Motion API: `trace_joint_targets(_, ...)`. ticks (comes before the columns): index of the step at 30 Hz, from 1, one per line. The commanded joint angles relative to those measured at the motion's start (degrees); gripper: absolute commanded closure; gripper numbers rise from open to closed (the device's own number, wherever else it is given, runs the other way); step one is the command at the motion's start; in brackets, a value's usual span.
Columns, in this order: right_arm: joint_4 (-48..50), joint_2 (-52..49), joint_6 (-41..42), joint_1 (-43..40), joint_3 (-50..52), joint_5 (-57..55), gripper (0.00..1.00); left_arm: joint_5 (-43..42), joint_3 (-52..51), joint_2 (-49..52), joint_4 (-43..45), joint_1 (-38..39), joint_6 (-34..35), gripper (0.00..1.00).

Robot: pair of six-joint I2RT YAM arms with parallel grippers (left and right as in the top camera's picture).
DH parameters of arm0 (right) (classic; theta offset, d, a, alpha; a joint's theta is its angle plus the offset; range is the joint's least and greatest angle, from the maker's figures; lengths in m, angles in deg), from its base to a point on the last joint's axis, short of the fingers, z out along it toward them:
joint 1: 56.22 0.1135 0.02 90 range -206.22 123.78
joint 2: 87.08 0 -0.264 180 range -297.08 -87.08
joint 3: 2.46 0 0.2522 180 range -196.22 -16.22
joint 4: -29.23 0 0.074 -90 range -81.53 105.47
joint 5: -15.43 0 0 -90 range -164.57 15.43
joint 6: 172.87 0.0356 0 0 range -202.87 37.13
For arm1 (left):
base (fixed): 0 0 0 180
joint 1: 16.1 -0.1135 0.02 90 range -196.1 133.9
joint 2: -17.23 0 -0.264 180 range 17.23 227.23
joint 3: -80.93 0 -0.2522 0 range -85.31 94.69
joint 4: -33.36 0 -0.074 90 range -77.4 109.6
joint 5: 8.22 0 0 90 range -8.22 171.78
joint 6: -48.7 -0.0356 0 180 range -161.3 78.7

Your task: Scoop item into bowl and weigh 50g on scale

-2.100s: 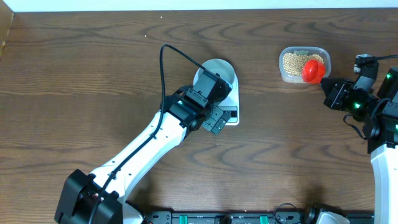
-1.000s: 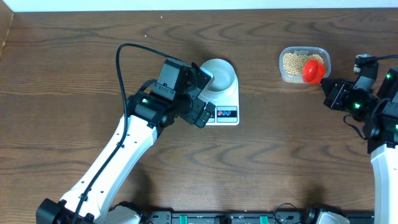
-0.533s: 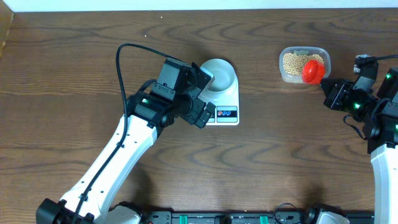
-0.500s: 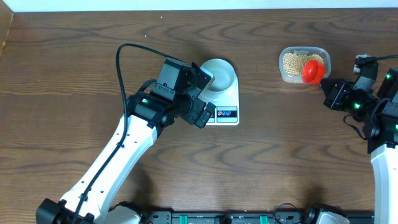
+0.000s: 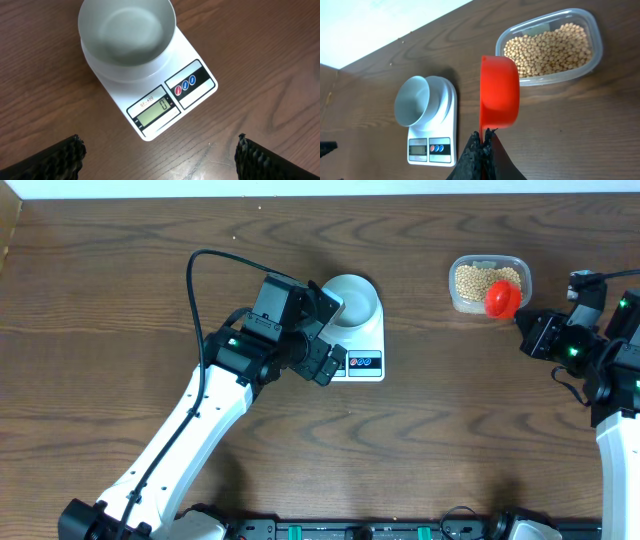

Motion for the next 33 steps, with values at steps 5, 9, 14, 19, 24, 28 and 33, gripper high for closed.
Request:
trace_joint_targets(5, -5.9, -5.6, -0.2, -0.3, -9.9, -6.8, 0.99, -0.6, 0.0, 0.4, -0.3, -0.3, -0.9, 0.02)
trace_joint_targets(9, -12.1, -15.0, -4.0, -0.3, -21.6, -9.4, 0.99, -0.6, 0.0, 0.4, -0.3, -0.3, -0.9, 0.02)
trace_joint_targets(14, -16.7, -26.2, -7.7, -0.2, -34.0, -10.6, 0.99, -0.6, 0.0, 0.4, -0.3, -0.3, -0.9, 0.02)
trace_joint_targets(19, -20.4, -35.2, -13.6, 0.0, -41.9, -10.8, 0.99, -0.6, 0.0, 0.4, -0.3, -0.3, -0.9, 0.02)
trace_joint_targets(24, -20.2, -39.0, -18.1, 0.0, -42.5, -10.8, 0.99, -0.6, 0.0, 0.4, -0.3, -0.3, -0.9, 0.02)
trace_joint_targets(28, -20.2, -41.3, -23.1, 0.0, -42.4, -10.9, 0.99, -0.6, 0.0, 0.4, -0.2, -0.3, -0.9, 0.02)
trace_joint_targets(33, -19.1, -43.3, -24.0, 0.0, -42.4, -11.0, 0.99, -0.6, 0.0, 0.4, -0.3, -0.3, -0.9, 0.02)
